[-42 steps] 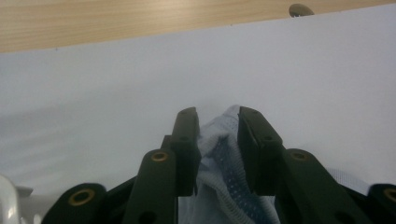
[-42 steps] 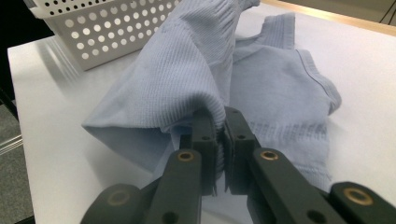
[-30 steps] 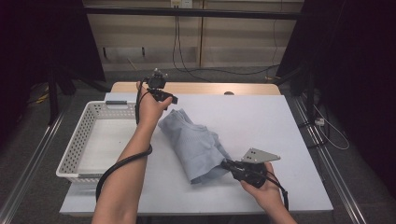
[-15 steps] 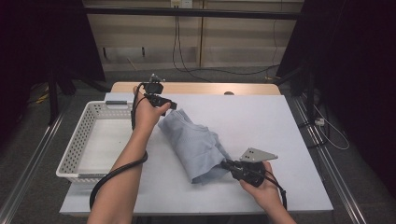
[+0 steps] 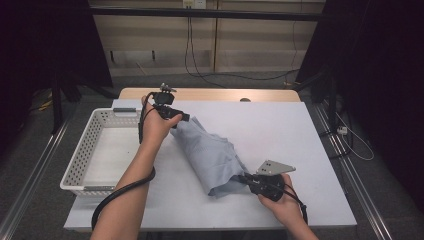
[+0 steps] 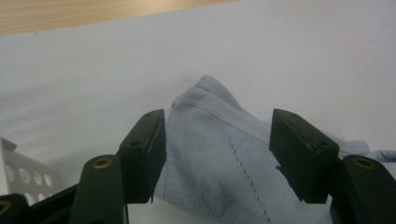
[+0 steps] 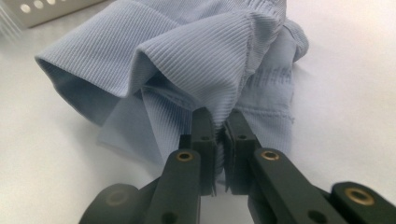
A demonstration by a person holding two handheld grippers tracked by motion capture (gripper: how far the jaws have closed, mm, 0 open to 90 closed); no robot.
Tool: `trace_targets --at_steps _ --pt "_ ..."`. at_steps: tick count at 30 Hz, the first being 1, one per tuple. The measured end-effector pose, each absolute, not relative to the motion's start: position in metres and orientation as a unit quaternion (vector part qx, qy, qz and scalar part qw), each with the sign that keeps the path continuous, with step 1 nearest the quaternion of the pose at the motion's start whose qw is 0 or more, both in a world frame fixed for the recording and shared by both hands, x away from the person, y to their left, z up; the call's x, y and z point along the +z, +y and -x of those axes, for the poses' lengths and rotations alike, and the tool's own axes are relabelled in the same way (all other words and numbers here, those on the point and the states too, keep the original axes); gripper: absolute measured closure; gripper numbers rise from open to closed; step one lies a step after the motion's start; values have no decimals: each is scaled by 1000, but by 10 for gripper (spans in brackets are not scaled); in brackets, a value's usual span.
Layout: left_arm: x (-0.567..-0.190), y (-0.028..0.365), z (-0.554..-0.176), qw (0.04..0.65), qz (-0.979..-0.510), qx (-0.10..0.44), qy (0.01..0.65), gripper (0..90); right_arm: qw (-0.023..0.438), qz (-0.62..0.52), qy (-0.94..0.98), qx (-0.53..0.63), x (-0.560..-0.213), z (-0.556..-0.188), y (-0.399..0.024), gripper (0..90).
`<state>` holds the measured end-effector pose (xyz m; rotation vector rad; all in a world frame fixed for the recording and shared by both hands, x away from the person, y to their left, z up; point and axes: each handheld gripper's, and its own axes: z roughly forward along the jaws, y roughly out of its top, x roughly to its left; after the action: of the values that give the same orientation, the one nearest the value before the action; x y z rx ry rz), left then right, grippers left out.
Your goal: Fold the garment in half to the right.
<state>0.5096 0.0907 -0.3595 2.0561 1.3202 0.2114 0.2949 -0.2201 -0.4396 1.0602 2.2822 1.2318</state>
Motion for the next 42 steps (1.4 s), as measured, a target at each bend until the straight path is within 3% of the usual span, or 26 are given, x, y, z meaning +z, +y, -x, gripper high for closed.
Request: trace_targets --at_steps 19,25,29,32,34,37,40,42 --pt "-363 96 -494 334 -794 87 500 320 179 -381 809 411 -449 -300 -227 814" --pt "-365 100 -491 332 -794 88 502 313 176 -391 800 419 -444 -303 -229 650" --pt "-366 101 -490 333 -794 89 502 309 177 -391 797 425 -439 -304 -229 488" --pt "-368 100 -488 328 -797 86 499 304 178 -393 792 432 -436 -305 -228 433" --pt "-368 100 -487 329 -797 85 500 302 184 -394 788 436 -434 -306 -228 460" --pt "-368 100 -484 329 -796 84 500 293 199 -395 783 438 -430 -308 -229 573" --pt "-368 101 -480 331 -796 82 500 283 209 -387 781 443 -429 -310 -230 798" --pt "-368 100 -477 334 -796 80 499 276 214 -384 787 432 -429 -311 -231 880"
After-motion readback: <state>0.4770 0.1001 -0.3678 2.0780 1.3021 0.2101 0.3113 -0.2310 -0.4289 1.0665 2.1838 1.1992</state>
